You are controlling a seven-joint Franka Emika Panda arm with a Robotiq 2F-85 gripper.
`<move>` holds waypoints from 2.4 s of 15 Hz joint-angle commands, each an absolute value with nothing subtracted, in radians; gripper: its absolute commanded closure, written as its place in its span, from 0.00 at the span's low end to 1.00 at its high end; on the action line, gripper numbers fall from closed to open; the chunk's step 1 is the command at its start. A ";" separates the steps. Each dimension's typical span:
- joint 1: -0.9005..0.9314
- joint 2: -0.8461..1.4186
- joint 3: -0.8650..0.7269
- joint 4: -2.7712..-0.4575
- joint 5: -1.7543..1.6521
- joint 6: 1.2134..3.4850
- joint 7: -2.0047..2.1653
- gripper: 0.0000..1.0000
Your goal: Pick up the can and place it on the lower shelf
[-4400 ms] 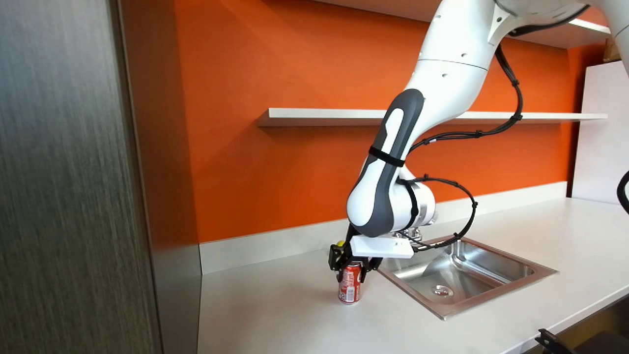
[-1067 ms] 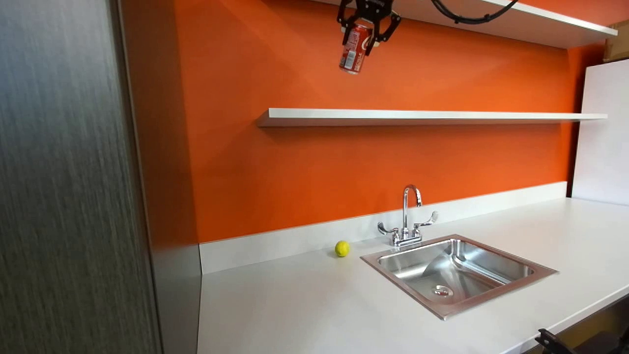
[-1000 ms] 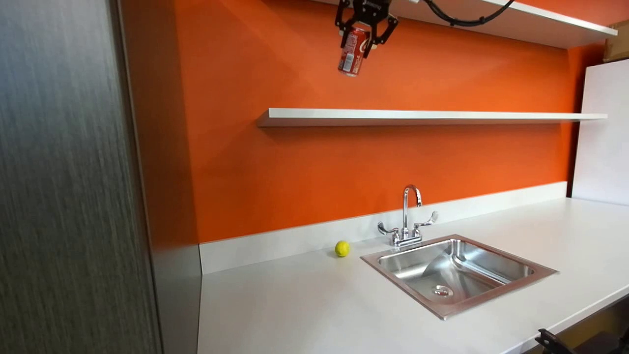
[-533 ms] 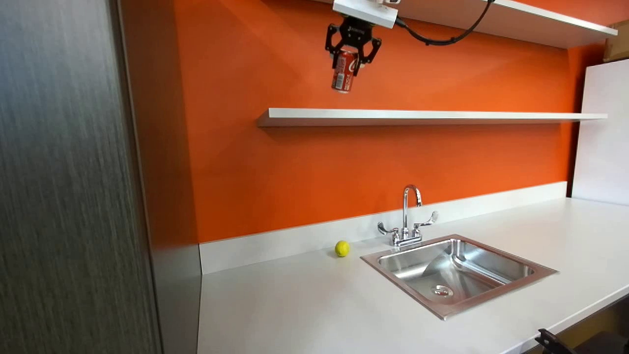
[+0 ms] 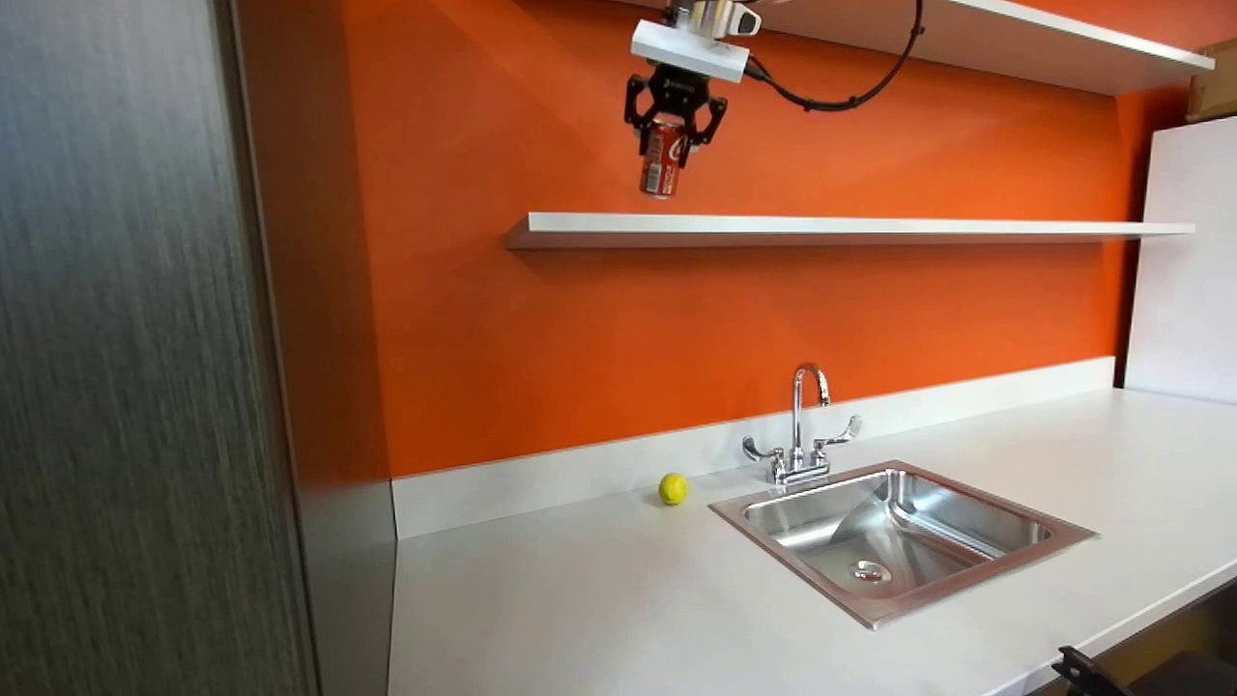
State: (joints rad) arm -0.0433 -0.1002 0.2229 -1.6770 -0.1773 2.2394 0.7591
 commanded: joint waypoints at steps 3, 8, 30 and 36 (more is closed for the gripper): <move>0.021 -0.001 0.182 -1.520 -0.216 2.127 0.808 0.60; 0.055 0.080 0.140 -1.421 -0.189 2.045 0.791 0.60; 0.099 0.187 0.106 -1.235 -0.154 1.941 0.856 0.00; 0.089 0.114 0.096 -1.312 -0.151 1.867 0.839 0.00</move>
State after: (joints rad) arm 0.0984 0.1785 0.0997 -1.2446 -0.1683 1.9116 0.8376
